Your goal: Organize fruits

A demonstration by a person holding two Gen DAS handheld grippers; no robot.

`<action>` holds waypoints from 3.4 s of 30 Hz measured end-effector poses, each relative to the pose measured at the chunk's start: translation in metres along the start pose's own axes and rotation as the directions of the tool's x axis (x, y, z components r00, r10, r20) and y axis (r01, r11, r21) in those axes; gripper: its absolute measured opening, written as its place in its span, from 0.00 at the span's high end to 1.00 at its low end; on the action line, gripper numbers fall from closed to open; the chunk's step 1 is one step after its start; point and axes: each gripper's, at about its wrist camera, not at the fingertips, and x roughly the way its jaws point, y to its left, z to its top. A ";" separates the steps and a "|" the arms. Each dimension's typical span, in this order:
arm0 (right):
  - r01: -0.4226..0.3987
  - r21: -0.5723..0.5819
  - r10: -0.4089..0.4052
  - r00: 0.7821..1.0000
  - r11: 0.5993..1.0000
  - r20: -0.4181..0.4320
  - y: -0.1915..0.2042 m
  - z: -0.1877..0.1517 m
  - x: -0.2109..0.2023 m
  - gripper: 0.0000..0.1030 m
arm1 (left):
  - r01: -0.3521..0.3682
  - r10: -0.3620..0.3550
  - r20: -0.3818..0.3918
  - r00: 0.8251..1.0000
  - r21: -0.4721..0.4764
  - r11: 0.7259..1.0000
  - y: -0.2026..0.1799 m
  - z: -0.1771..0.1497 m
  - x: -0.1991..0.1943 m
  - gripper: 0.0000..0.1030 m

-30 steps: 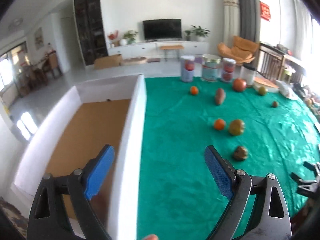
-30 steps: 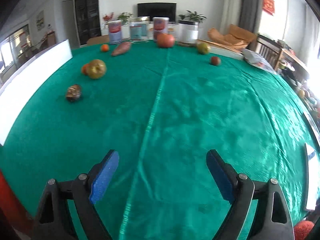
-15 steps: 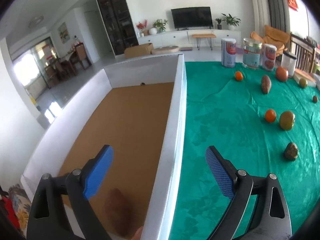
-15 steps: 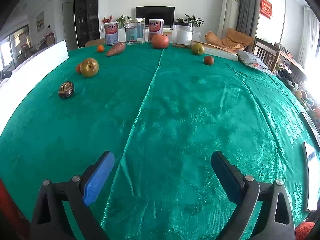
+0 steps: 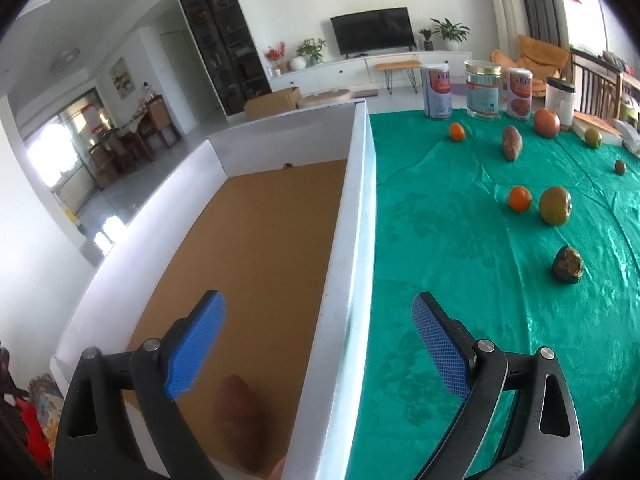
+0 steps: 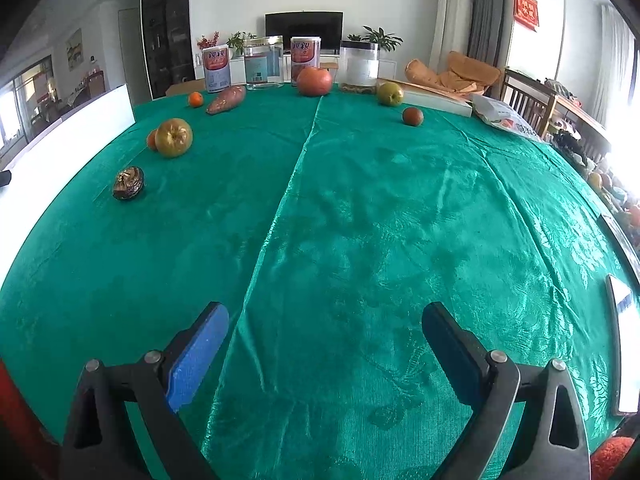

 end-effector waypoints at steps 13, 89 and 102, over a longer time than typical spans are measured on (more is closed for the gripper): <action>0.023 0.098 -0.024 1.000 0.995 0.009 -0.007 0.021 -0.025 0.03 | 0.032 -0.023 0.288 0.957 -0.027 0.999 -0.040 -0.003 -0.097 0.01; 0.082 -0.001 -0.082 0.992 0.997 -0.096 0.012 0.028 0.026 0.03 | 0.438 -0.434 -0.163 0.886 -0.013 0.899 -0.173 -0.022 0.018 0.02; 0.017 0.068 -0.009 0.992 0.998 -0.125 0.001 0.028 0.032 0.03 | 0.420 -0.411 -0.183 0.893 0.012 0.907 -0.202 0.009 0.062 0.40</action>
